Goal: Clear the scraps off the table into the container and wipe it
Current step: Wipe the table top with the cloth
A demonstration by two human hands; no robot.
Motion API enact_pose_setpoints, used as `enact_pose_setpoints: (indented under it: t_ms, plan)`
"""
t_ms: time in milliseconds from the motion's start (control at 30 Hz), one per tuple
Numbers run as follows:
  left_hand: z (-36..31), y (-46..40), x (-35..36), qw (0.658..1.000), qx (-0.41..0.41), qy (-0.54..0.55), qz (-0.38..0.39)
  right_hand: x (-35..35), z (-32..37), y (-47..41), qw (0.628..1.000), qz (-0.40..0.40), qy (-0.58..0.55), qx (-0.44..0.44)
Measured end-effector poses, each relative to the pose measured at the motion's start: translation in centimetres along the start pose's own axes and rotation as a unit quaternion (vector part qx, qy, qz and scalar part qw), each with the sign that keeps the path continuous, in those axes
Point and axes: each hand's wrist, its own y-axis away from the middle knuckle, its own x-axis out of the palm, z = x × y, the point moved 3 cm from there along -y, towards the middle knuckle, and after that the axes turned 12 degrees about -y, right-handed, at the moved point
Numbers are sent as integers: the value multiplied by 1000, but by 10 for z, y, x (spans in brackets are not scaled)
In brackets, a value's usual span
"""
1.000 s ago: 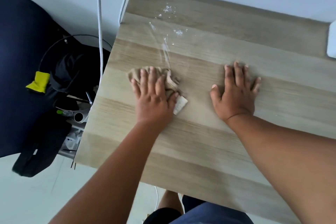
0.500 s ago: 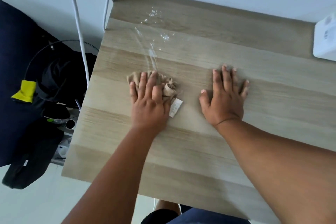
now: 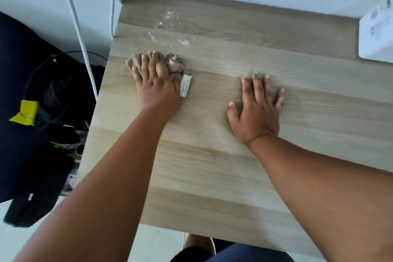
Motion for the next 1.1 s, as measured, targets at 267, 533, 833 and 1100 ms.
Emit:
enact_pose_setpoints:
  t_ms: [267, 533, 833, 1100]
  plan:
    - [-17, 149, 4, 992, 114, 16, -56, 1, -1, 0, 1000, -9, 0, 1]
    - [-4, 101, -1, 992, 116, 0, -51, 0, 2, -1, 1000, -6, 7, -1]
    - [-1, -75, -4, 999, -4, -33, 6, 1, 2, -2, 1000, -1, 16, -2]
    - [-11, -101, -3, 997, 8, -49, 50, 3, -2, 0, 1000, 7, 15, -2]
